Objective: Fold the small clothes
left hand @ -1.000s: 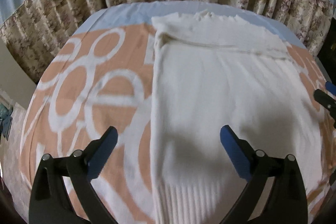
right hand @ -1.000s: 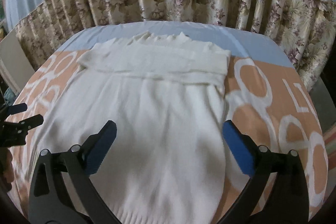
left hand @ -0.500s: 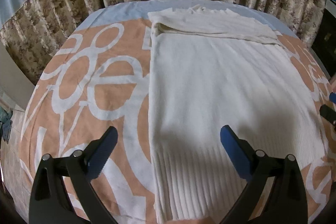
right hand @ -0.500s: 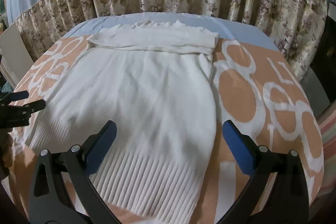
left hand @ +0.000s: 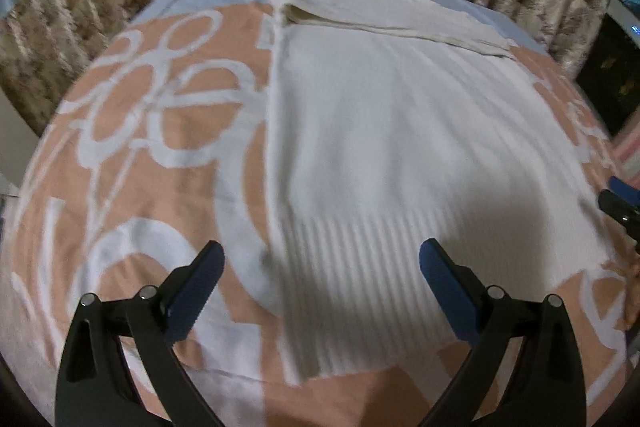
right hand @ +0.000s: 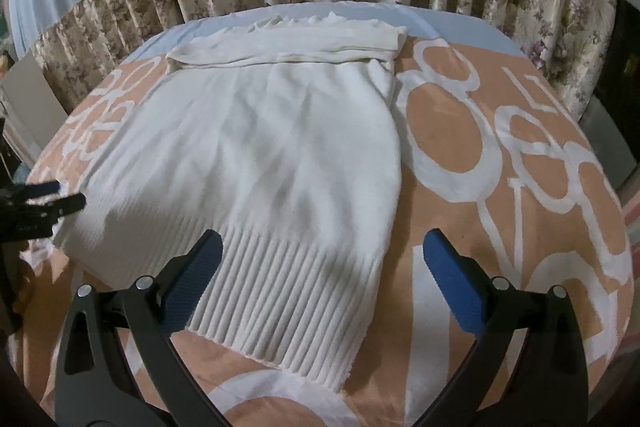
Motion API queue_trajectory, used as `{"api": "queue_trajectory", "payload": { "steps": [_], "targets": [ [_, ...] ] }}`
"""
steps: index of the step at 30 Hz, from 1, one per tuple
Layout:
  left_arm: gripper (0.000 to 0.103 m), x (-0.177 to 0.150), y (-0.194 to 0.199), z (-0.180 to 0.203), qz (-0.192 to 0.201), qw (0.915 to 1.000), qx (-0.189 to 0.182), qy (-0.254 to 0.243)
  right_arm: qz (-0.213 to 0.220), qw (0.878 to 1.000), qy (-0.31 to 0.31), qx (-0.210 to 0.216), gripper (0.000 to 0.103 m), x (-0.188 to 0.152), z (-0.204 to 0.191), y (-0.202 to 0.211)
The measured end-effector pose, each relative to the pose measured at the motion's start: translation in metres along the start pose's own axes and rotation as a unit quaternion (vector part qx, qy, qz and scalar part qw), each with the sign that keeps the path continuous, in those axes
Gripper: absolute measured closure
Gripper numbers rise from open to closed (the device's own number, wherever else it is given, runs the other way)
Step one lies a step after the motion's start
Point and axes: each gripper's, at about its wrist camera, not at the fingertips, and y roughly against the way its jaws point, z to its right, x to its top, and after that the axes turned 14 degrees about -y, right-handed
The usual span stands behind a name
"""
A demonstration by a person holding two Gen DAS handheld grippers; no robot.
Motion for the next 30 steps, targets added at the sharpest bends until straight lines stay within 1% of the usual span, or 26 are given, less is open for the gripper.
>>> {"api": "queue_trajectory", "payload": {
  "steps": [2, 3, 5, 8, 13, 15, 18, 19, 21, 22, 23, 27, 29, 30],
  "targets": [
    [0.005, -0.001, -0.002, 0.001, -0.006, 0.9999, -0.012, 0.002, -0.010, 1.000, -0.012, 0.020, 0.007, 0.000, 0.004, 0.000],
    [0.005, -0.001, -0.004, 0.002, -0.011, 0.9998, -0.016, 0.004, -0.012, 1.000, -0.015, 0.022, 0.007, 0.000, 0.006, -0.001],
    [0.005, -0.003, -0.008, 0.001, -0.024, 0.9995, -0.020, 0.008, -0.024, 0.999, -0.020, 0.030, 0.012, 0.000, 0.010, -0.003],
    [0.005, -0.007, -0.009, 0.001, -0.034, 0.9991, -0.024, 0.008, -0.049, 0.998, -0.022, 0.036, 0.016, -0.002, 0.015, -0.006],
    [0.005, -0.011, -0.009, 0.010, -0.045, 0.9987, -0.012, -0.022, -0.094, 0.993, -0.038, 0.057, 0.021, -0.011, 0.025, -0.011],
    [0.005, -0.012, -0.010, 0.014, -0.049, 0.9982, -0.002, -0.035, -0.106, 0.992, -0.043, 0.051, 0.022, -0.014, 0.030, -0.012],
    [0.005, -0.012, -0.011, 0.015, -0.049, 0.9980, -0.007, -0.039, -0.122, 0.990, -0.042, 0.053, 0.027, -0.018, 0.033, -0.012],
    [0.005, -0.012, -0.011, 0.015, -0.049, 0.9980, -0.011, -0.040, -0.125, 0.990, -0.040, 0.052, 0.030, -0.018, 0.033, -0.012],
    [0.005, -0.012, -0.012, 0.017, -0.049, 0.9979, -0.009, -0.042, -0.128, 0.989, -0.040, 0.057, 0.040, -0.017, 0.034, -0.010],
    [0.005, -0.011, -0.013, 0.018, -0.048, 0.9978, -0.008, -0.044, -0.134, 0.988, -0.045, 0.066, 0.052, -0.016, 0.035, -0.010],
    [0.005, -0.011, -0.014, 0.018, -0.048, 0.9978, -0.008, -0.046, -0.138, 0.987, -0.046, 0.071, 0.059, -0.016, 0.035, -0.011],
    [0.005, -0.009, -0.016, 0.020, -0.047, 0.9978, -0.006, -0.047, -0.145, 0.987, -0.034, 0.055, 0.060, -0.016, 0.031, -0.017],
    [0.005, -0.008, -0.016, 0.020, -0.045, 0.9979, -0.008, -0.047, -0.141, 0.988, -0.027, 0.050, 0.060, -0.016, 0.028, -0.017],
    [0.007, -0.007, -0.015, 0.022, -0.044, 0.9978, -0.005, -0.050, -0.139, 0.989, -0.019, 0.047, 0.063, -0.016, 0.026, -0.017]
  ]
}}
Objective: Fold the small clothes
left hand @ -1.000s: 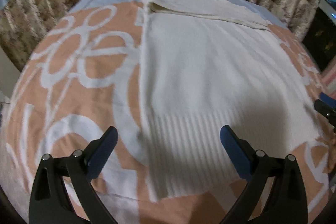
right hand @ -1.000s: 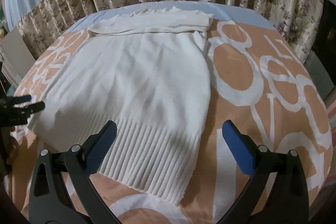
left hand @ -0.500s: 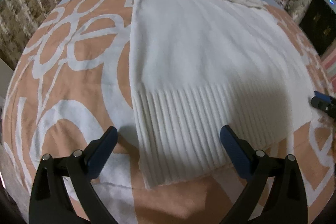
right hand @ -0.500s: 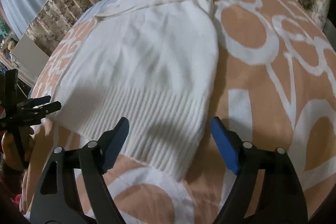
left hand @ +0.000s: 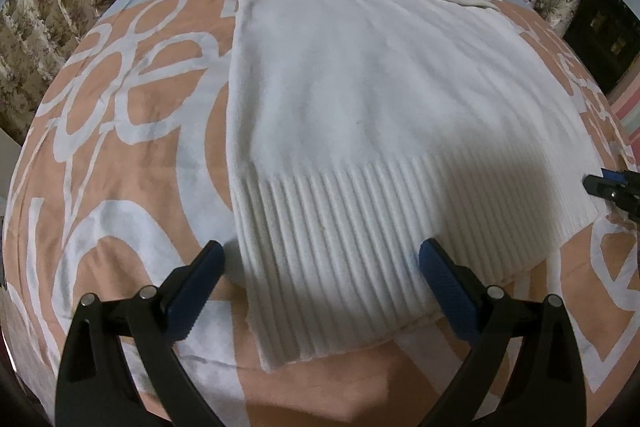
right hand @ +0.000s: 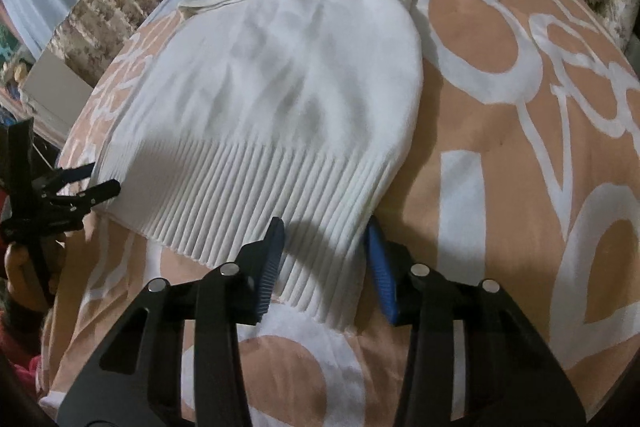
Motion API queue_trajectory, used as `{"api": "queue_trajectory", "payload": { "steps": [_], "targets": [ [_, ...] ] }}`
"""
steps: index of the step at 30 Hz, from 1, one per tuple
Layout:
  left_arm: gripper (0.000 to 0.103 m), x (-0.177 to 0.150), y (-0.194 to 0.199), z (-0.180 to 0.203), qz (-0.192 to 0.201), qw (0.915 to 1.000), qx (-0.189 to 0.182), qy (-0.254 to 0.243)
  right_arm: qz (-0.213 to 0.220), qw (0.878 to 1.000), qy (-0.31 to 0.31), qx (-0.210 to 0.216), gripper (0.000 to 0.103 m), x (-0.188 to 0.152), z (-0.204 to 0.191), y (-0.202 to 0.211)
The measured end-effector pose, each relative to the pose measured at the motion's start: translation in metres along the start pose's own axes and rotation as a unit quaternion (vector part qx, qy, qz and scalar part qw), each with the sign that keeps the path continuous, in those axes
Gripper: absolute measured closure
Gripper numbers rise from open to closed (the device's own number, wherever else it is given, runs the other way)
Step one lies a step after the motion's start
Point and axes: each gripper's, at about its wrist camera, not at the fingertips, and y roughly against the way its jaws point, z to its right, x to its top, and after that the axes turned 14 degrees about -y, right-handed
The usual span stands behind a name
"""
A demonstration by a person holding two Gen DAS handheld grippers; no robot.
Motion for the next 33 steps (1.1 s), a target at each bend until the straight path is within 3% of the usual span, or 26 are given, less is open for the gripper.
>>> {"api": "queue_trajectory", "payload": {
  "steps": [2, 7, 12, 13, 24, 33],
  "targets": [
    [0.017, 0.002, 0.000, 0.005, -0.003, 0.9999, -0.003, -0.011, 0.006, 1.000, 0.019, -0.011, 0.079, 0.000, -0.005, -0.001],
    [0.033, 0.008, 0.001, 0.018, -0.007, 0.9988, 0.010, -0.046, 0.002, 0.999, 0.042, -0.024, 0.081, 0.002, -0.007, -0.003],
    [0.072, 0.013, 0.003, 0.024, -0.005, 0.9974, 0.028, -0.066, 0.004, 0.998, 0.060, -0.034, 0.083, 0.001, -0.010, -0.003],
    [0.075, 0.014, 0.003, 0.024, -0.005, 0.9971, 0.032, -0.069, 0.006, 0.997, 0.065, -0.037, 0.086, 0.001, -0.011, -0.003],
    [0.086, 0.018, 0.004, 0.020, -0.005, 0.9976, 0.026, -0.064, 0.017, 0.995, 0.086, -0.041, 0.091, 0.005, -0.022, -0.004],
    [0.089, 0.025, 0.005, 0.018, 0.000, 0.9981, 0.024, -0.058, 0.040, 0.992, 0.092, -0.074, 0.092, 0.012, -0.035, -0.001]
  ]
}}
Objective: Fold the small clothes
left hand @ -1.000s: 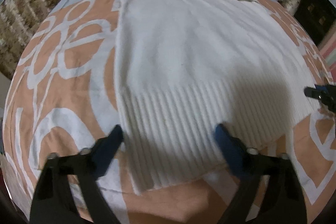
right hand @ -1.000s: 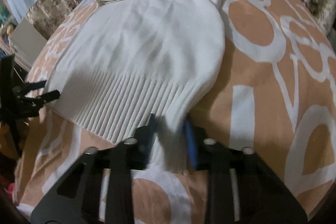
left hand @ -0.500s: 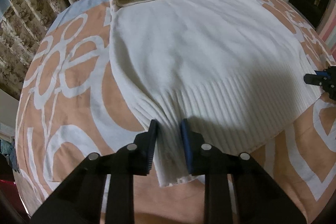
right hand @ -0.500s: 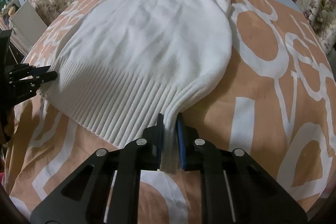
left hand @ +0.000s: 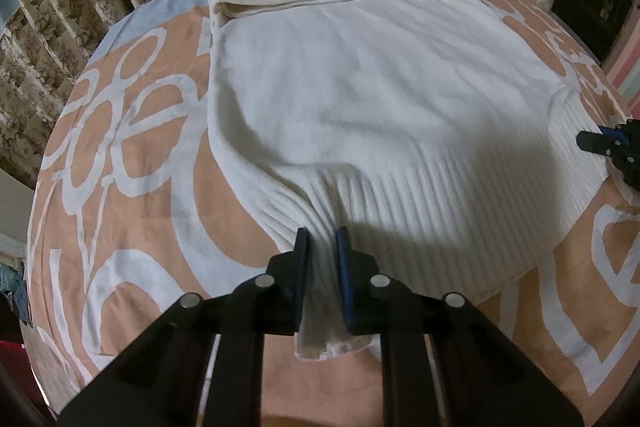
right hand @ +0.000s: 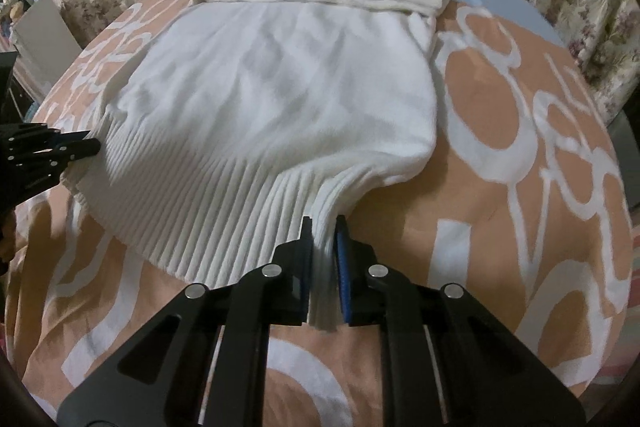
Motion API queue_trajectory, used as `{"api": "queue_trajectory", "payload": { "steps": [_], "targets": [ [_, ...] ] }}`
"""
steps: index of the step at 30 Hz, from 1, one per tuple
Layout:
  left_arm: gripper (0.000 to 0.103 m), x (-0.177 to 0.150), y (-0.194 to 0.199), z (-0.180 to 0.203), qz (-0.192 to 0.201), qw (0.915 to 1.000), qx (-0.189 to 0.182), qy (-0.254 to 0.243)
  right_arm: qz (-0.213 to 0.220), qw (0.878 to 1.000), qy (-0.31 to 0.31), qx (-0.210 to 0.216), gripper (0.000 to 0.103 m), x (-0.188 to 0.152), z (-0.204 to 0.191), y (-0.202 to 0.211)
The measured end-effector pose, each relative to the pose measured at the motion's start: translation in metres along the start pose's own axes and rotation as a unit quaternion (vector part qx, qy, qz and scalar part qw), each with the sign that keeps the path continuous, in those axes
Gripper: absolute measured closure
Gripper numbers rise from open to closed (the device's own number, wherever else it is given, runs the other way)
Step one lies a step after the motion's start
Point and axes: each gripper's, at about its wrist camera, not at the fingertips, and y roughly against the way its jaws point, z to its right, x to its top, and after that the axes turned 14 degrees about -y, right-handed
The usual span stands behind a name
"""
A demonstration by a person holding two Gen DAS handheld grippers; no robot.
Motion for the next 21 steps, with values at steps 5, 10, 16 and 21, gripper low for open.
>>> {"api": "queue_trajectory", "payload": {
  "steps": [5, 10, 16, 21],
  "targets": [
    [0.089, 0.009, 0.002, -0.005, 0.014, 0.9999, 0.001, 0.008, 0.023, 0.999, 0.008, -0.025, 0.092, 0.013, -0.008, 0.005],
    [0.090, 0.025, 0.005, -0.011, 0.035, 0.9991, 0.019, 0.015, 0.062, 0.996, 0.017, -0.061, 0.092, 0.028, -0.017, 0.010],
    [0.090, 0.046, 0.004, -0.032, 0.062, 0.9966, 0.036, 0.041, 0.097, 0.993, -0.009, -0.062, 0.092, 0.053, -0.018, 0.011],
    [0.090, 0.074, 0.009, -0.046, 0.093, 0.9931, 0.055, 0.047, 0.131, 0.989, -0.005, -0.068, 0.092, 0.077, -0.024, 0.013]
  ]
}}
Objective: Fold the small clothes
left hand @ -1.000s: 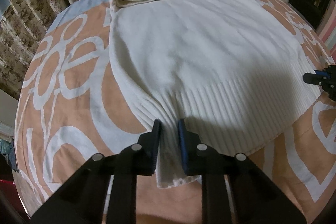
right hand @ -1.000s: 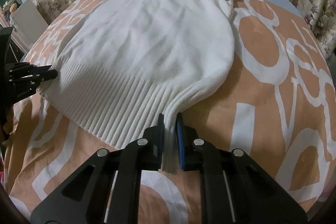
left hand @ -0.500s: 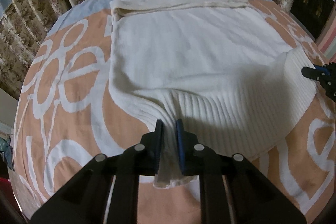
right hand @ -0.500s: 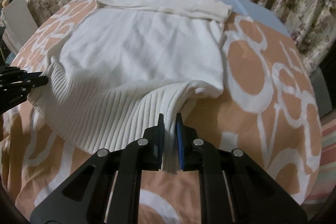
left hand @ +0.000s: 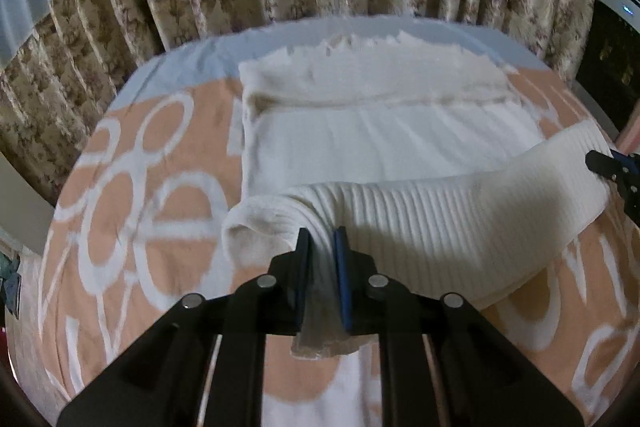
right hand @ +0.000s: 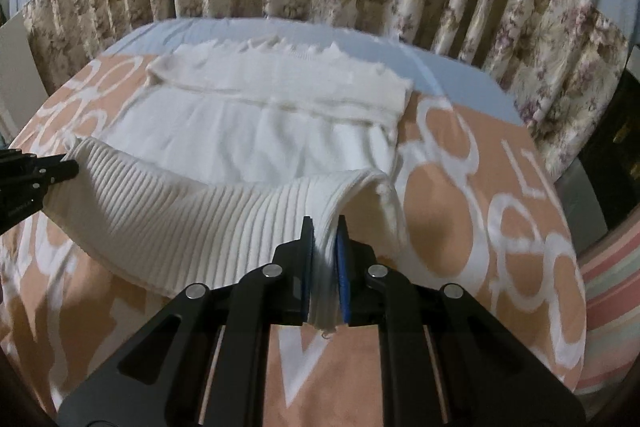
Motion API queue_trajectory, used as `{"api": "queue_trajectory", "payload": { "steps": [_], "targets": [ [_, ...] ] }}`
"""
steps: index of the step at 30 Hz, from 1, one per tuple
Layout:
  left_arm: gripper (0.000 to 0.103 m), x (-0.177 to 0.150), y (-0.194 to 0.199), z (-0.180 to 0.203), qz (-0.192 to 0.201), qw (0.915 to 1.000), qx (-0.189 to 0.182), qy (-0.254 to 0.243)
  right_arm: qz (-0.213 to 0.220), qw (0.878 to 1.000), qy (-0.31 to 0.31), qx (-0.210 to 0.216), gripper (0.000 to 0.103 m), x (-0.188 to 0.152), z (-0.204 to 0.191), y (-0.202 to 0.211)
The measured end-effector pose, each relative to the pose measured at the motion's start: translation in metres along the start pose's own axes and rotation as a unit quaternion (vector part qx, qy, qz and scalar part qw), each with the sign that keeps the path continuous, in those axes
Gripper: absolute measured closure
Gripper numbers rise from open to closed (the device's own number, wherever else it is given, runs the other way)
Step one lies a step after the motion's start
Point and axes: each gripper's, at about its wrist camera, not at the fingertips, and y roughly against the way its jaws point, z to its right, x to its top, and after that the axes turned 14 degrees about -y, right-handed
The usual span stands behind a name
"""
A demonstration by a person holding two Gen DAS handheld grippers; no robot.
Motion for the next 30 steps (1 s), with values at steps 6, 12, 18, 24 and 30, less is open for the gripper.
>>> {"api": "queue_trajectory", "payload": {
  "steps": [6, 12, 18, 24, 30],
  "targets": [
    [0.090, 0.044, 0.000, -0.017, 0.040, 0.9989, 0.024, -0.003, 0.040, 0.999, 0.003, 0.005, 0.092, 0.036, -0.005, -0.005],
    [0.090, 0.084, -0.015, -0.039, 0.061, 0.9978, 0.028, 0.000, 0.065, 0.998, 0.001, 0.015, 0.092, 0.072, 0.002, -0.014],
    [0.090, 0.102, -0.044, -0.061, 0.061, 0.9978, 0.009, 0.024, 0.053, 0.997, -0.019, 0.045, 0.092, 0.111, 0.014, -0.040],
    [0.091, 0.121, -0.087, -0.076, 0.042, 0.9983, -0.008, 0.039, 0.019, 0.996, -0.040, 0.074, 0.092, 0.140, 0.022, -0.084],
    [0.091, 0.134, -0.140, -0.087, 0.017, 0.9990, -0.006, 0.041, -0.005, 0.995, -0.056, 0.084, 0.092, 0.159, 0.028, -0.139]
  ]
}}
